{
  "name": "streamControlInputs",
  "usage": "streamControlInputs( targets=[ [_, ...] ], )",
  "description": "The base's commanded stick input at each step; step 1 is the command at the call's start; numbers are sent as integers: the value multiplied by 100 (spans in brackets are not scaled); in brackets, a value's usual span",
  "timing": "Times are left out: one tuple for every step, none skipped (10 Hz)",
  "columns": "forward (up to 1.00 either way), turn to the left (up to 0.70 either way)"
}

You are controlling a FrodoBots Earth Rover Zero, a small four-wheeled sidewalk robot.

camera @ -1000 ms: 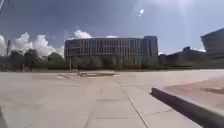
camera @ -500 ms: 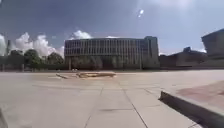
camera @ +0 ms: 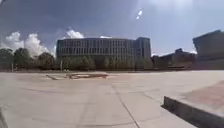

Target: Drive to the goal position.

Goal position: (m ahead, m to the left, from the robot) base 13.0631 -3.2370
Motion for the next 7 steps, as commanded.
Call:
streamControlInputs(
  targets=[
    [100, 0],
    [100, 0],
    [100, 0],
    [100, 0],
    [100, -22],
    [100, -27],
    [100, -27]
  ],
)
